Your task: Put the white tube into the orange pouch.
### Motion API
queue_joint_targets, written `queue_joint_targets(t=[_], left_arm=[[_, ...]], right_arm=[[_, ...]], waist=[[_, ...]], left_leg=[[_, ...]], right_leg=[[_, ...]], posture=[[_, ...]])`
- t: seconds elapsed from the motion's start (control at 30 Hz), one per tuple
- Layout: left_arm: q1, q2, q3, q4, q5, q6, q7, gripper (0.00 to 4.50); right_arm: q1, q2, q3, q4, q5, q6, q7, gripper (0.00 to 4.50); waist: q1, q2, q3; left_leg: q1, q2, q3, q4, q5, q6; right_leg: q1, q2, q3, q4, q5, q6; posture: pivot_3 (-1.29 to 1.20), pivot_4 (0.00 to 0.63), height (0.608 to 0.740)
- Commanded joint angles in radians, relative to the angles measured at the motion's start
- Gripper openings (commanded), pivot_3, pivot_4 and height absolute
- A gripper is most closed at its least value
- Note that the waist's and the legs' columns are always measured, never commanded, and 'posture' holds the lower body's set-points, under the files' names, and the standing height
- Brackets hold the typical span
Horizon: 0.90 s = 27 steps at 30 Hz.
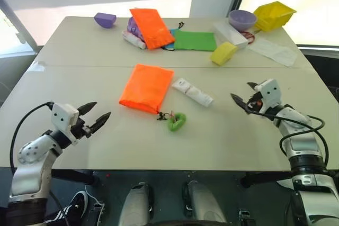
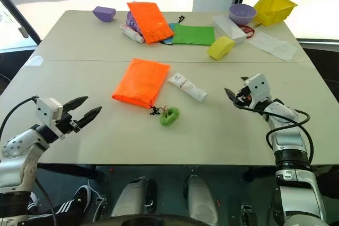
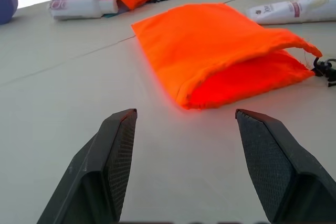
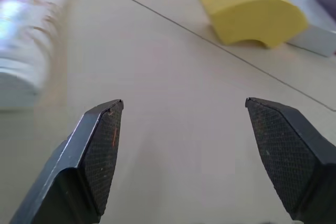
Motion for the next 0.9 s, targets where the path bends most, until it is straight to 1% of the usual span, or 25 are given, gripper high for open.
queue_joint_targets(t=[0.03,0.07,0.13,0.2,0.3,0.47,0.53,0.63,0.7,0.77,0.9], left_arm=[[-0.072,0.006,-0.067,0.035,0.110,-0.099,0.031,3.22],[-0.112,0.000,-0.097,0.070,0.160,-0.127,0.058,3.22],[-0.169,-0.010,-0.141,0.118,0.202,-0.151,0.073,3.22],[-0.223,-0.023,-0.176,0.169,0.252,-0.194,0.106,3.22],[-0.271,-0.021,-0.211,0.237,0.318,-0.241,0.146,3.22],[-0.322,-0.041,-0.225,0.329,0.336,-0.259,0.189,3.22],[-0.331,-0.047,-0.230,0.328,0.324,-0.250,0.178,3.22],[-0.306,-0.054,-0.229,0.278,0.251,-0.258,0.114,3.22],[-0.284,-0.039,-0.222,0.258,0.232,-0.263,0.086,3.22],[-0.272,-0.017,-0.221,0.262,0.248,-0.267,0.080,3.22],[-0.280,0.010,-0.225,0.305,0.305,-0.299,0.119,3.22]], right_arm=[[0.062,-0.015,0.062,-0.243,0.095,0.058,0.131,3.88],[0.082,-0.015,0.092,-0.312,0.104,0.078,0.153,3.88],[0.101,-0.012,0.135,-0.411,0.112,0.122,0.168,3.88],[0.105,0.005,0.180,-0.471,0.092,0.153,0.151,3.88],[0.103,0.043,0.204,-0.515,0.082,0.188,0.103,3.88],[0.099,0.054,0.207,-0.516,0.052,0.190,0.063,3.88],[0.098,0.050,0.204,-0.519,0.052,0.192,0.059,3.88],[0.098,0.046,0.195,-0.512,0.053,0.190,0.053,3.88],[0.099,0.047,0.194,-0.507,0.049,0.186,0.046,3.88],[0.099,0.048,0.196,-0.505,0.044,0.182,0.043,3.88],[0.094,0.053,0.198,-0.502,0.043,0.182,0.040,3.88]], waist=[[-0.001,0.000,0.000],[0.000,0.000,0.000],[0.000,0.000,0.000],[-0.002,0.000,0.000],[-0.002,-0.001,0.000],[0.000,-0.001,0.000],[0.001,-0.001,0.000],[0.001,-0.001,0.000],[0.000,-0.001,0.000],[-0.004,-0.001,0.000],[-0.001,-0.001,0.000]], left_leg=[[0.000,0.000,0.000,0.000,0.000,0.000],[0.000,0.000,0.000,0.000,0.000,0.000],[0.000,0.000,0.000,0.000,0.000,0.000],[0.001,0.000,0.000,0.001,0.000,0.000],[0.001,0.000,0.000,0.001,0.000,0.000],[0.000,0.000,0.000,0.001,0.000,0.000],[0.000,0.000,0.000,0.001,0.000,0.000],[0.000,0.000,0.001,0.001,0.000,0.000],[0.000,0.000,0.001,0.001,0.000,0.000],[0.000,0.000,0.001,0.001,0.000,0.000],[0.000,0.000,-0.001,0.001,0.000,0.000]], right_leg=[[0.000,0.000,0.000,0.000,0.000,0.000],[0.000,0.000,0.000,0.000,0.000,0.000],[0.000,0.000,-0.001,0.000,0.000,0.000],[0.000,0.000,-0.001,0.000,0.001,0.000],[0.001,0.000,-0.001,0.000,0.001,0.000],[0.000,0.000,-0.001,0.000,0.002,0.003],[0.000,0.000,-0.001,0.000,0.002,0.003],[0.000,0.000,-0.001,-0.001,0.002,0.003],[0.000,0.000,-0.001,-0.001,0.002,0.003],[0.000,0.000,-0.001,-0.001,0.002,0.002],[0.000,0.001,-0.002,0.000,0.001,0.001]], posture=[[0.00,0.150,0.740],[0.00,0.150,0.740],[0.00,0.150,0.740],[0.00,0.150,0.740],[0.00,0.150,0.740],[0.00,0.150,0.740],[0.00,0.150,0.740],[0.00,0.150,0.740],[0.00,0.150,0.740],[0.00,0.150,0.740],[0.00,0.150,0.740]])
